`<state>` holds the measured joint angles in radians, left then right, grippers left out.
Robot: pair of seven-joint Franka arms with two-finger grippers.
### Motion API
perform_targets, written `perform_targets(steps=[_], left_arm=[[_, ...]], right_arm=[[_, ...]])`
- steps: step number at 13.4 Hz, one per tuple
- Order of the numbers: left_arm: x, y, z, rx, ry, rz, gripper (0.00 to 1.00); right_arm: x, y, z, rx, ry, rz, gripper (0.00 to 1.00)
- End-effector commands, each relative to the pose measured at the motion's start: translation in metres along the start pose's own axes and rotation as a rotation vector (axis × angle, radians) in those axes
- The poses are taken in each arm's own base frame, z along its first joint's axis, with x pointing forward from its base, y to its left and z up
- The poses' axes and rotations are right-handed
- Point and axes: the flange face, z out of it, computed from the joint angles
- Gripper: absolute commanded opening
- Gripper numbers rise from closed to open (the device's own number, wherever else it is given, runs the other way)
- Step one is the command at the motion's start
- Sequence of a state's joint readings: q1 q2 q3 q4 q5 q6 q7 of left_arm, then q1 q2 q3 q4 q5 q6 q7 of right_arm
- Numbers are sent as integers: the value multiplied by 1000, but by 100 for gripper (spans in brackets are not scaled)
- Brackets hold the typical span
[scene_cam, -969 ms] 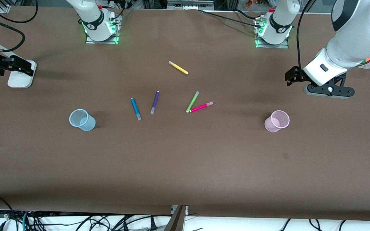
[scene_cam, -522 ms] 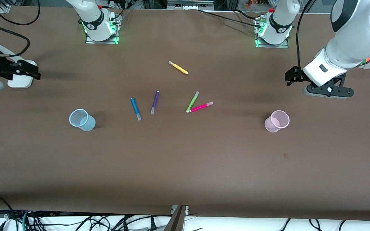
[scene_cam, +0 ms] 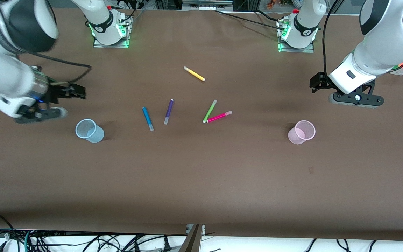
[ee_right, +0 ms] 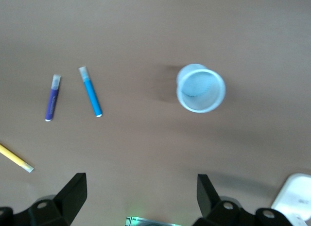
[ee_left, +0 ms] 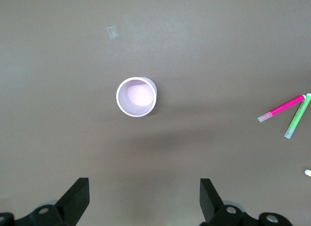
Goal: Place pink and blue markers in matching cups
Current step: 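Move the right gripper to the blue marker while the left gripper reaches the pink marker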
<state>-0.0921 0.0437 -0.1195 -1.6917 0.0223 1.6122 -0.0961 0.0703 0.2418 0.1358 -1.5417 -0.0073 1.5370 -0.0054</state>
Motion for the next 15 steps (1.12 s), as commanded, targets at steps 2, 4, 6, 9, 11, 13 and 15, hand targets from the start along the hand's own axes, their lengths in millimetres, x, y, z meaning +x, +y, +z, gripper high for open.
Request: perform_targets(steps=[2,4,6,9,11,13,15], left_arm=[[-1,1,-5,3,-5,22,100],[0,-2,-4,2,-9,16,100],[1,4,-2,3,-10,25,100],[7,51,16,5,-26,56,100],[22,100,45,-14,-13,-98,100],[36,148,86,-36,-22,-199,100],[49,172,121,-61,-34,-247,100]], right_arm=[[33,-53,39,-3,-20,-75,100],[53,-69,67,-3,13,-100,100],[67,-100,97,-14,44,-144,100],[78,-112,146,-10,72,-132,100],[76,-125,176,-8,117,-140,100],[72,-132,208,-6,149,-152,100],[66,-138,236,-3,177,-167,100]])
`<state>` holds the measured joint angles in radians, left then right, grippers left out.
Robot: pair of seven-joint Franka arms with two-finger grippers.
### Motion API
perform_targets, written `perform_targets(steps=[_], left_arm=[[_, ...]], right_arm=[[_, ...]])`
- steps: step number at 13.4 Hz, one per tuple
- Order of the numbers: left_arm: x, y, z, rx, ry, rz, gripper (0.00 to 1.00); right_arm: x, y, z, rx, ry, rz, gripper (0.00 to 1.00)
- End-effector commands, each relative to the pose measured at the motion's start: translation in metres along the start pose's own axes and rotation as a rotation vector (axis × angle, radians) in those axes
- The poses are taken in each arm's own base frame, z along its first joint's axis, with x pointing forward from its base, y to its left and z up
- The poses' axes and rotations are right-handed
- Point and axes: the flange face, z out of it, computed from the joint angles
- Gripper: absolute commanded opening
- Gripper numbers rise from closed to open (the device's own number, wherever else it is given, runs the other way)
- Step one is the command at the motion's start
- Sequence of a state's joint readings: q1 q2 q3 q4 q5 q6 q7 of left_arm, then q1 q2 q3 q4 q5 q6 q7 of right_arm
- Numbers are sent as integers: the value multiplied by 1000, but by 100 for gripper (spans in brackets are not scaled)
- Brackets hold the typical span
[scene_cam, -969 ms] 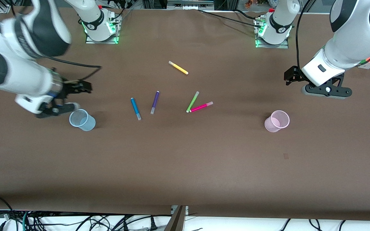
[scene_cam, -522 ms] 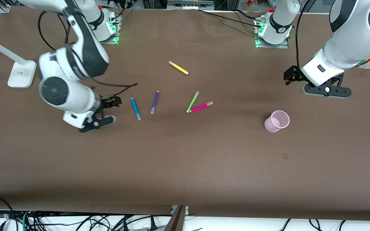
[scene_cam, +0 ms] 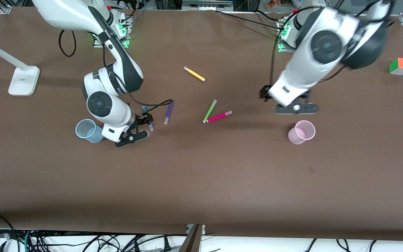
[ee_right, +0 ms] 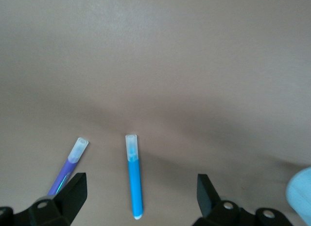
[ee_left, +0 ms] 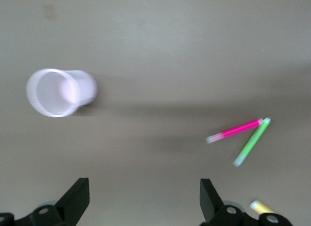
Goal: Place pink and blue markers in matching cups
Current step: 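Move the right gripper to the blue marker while the left gripper reaches the pink marker, then grasp the blue marker with the right gripper while the left gripper grasps the pink marker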
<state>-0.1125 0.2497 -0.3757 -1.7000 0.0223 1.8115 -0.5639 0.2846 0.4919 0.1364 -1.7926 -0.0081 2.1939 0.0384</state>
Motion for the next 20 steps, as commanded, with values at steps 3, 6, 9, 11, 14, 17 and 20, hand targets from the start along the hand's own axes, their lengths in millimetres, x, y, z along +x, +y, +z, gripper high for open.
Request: perform_targets(steps=[3,6,9,11,14,17,20], left_arm=[[20,45,68,-43,-12,-126,100],[20,66,105,-54,-30,-187,100],[16,73,129,15,1,-138,100],[-3,99,154,132,62,20,100],[-9,116,190,175,72,234,100],[-5,117,196,167,61,445,100],[6,100,197,171,29,673,100]], right_arm=[[-22,-9,57,0,59,-6,100],[-20,-17,79,4,76,-18,100],[-24,-18,89,5,63,-19,100],[-26,-19,96,6,66,-20,99],[-27,-23,97,5,65,-30,73],[-28,-23,97,5,64,-30,34],[-28,-23,97,5,64,-30,13]])
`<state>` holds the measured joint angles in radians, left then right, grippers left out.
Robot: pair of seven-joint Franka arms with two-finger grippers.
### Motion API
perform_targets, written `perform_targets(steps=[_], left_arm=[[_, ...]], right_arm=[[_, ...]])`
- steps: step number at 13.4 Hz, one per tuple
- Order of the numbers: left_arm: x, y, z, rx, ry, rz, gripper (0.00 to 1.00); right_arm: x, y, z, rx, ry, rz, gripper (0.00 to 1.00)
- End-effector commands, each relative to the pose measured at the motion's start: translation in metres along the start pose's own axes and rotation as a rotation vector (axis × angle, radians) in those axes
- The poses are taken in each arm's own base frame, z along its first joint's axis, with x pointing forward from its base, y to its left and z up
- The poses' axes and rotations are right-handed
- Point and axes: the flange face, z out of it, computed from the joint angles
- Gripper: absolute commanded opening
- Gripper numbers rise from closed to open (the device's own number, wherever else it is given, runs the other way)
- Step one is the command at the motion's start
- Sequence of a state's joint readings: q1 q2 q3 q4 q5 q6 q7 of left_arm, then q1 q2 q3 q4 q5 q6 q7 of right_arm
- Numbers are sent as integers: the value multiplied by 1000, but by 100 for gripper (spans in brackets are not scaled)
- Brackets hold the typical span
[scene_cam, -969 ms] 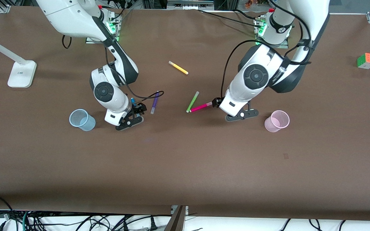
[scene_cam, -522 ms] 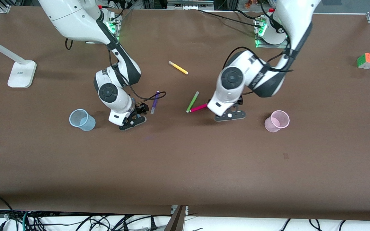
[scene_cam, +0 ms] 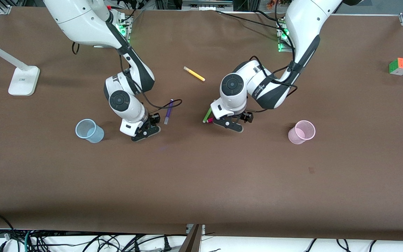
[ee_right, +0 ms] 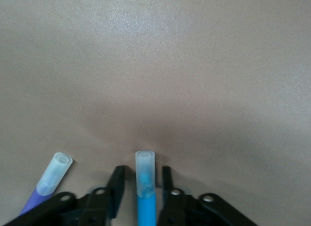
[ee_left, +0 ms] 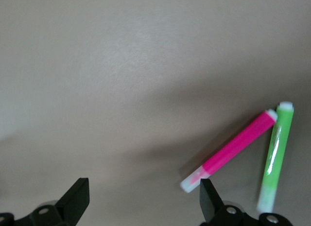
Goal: Place pink and blue markers in matching cups
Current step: 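Grasp the blue marker with the right gripper while the left gripper grasps the pink marker, then carry the blue marker over the blue cup with the right gripper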
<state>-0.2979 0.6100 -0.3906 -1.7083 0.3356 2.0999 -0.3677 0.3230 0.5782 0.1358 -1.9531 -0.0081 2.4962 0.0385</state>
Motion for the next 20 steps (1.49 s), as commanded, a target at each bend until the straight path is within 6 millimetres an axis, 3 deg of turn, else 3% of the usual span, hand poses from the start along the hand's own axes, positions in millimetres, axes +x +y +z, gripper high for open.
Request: perform_targets(steps=[1,2,5,10,13,15,17,20], left_arm=[[2,-16,-1,10,6,212,100],[2,-15,-1,12,8,273,100],[7,-12,-5,5,60,428,100],[5,12,12,-4,65,542,100],[12,-21,24,-21,56,553,100],[14,-14,31,-33,95,632,100],[12,2,39,-40,108,658,100],[0,30,39,-34,98,700,100]], right_arm=[[-4,-2,-2,-6,13,1,7],[-2,-2,-7,-7,19,-9,1],[10,1,-34,-12,60,-48,0],[47,30,-117,-35,8,-178,0],[59,45,-167,-25,-15,-302,0],[56,60,-195,-14,1,-361,0],[53,70,-206,17,21,-466,0],[49,104,-212,95,70,-626,0]])
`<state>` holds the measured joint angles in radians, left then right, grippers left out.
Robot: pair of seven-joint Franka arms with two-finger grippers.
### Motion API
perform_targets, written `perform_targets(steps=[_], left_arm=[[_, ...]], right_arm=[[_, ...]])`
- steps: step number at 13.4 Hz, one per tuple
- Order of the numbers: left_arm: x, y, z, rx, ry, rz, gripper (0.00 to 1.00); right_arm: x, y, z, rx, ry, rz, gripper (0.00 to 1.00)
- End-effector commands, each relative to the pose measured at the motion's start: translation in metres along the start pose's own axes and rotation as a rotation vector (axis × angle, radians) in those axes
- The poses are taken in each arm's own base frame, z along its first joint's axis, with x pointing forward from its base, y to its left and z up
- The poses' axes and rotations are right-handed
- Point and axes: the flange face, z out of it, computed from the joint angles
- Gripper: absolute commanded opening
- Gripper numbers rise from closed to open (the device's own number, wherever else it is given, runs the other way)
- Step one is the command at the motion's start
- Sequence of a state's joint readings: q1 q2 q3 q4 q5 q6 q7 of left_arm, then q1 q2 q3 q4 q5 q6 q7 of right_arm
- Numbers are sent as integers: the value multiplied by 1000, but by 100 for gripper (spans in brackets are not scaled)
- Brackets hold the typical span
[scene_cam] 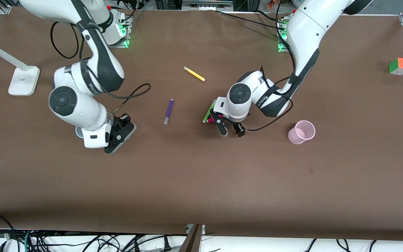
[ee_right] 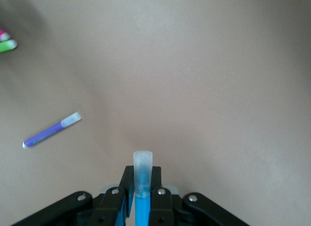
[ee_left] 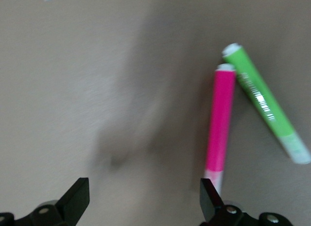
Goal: Place pink and blue markers in matching cups
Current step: 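Carry the blue marker over the blue cup with the right gripper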
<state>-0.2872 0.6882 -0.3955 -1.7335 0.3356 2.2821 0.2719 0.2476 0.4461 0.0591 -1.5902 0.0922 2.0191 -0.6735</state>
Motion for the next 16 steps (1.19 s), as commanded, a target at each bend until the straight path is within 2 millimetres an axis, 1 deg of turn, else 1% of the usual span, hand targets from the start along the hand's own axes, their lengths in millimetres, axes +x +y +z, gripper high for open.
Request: perform_targets(steps=[1,3,5,7,8,9,11,13,14,15,16], left_arm=[[4,30,-2,17,-8,64,100],[2,44,0,10,-19,78,100],[2,47,5,7,-23,85,100],[3,48,10,5,-18,87,100],[2,48,10,3,-19,85,100],[3,49,12,2,-18,86,100],[5,51,19,-3,-3,89,100],[7,50,27,-7,21,87,100],[9,51,29,-8,35,88,100],[9,51,33,-10,40,85,100],[9,51,34,-11,40,85,100]], right_arm=[[-21,23,-13,76,83,-139,0],[-36,40,-19,95,133,-216,0],[-52,50,-22,165,169,-270,0],[-71,67,-24,202,247,-336,0],[-83,79,-23,216,287,-366,0],[-90,83,-20,248,325,-396,0],[-104,93,-20,271,389,-453,0],[-119,103,-13,299,426,-497,0],[-123,106,-7,316,460,-530,0],[-132,112,-3,329,500,-559,0],[-141,118,7,358,531,-577,0]])
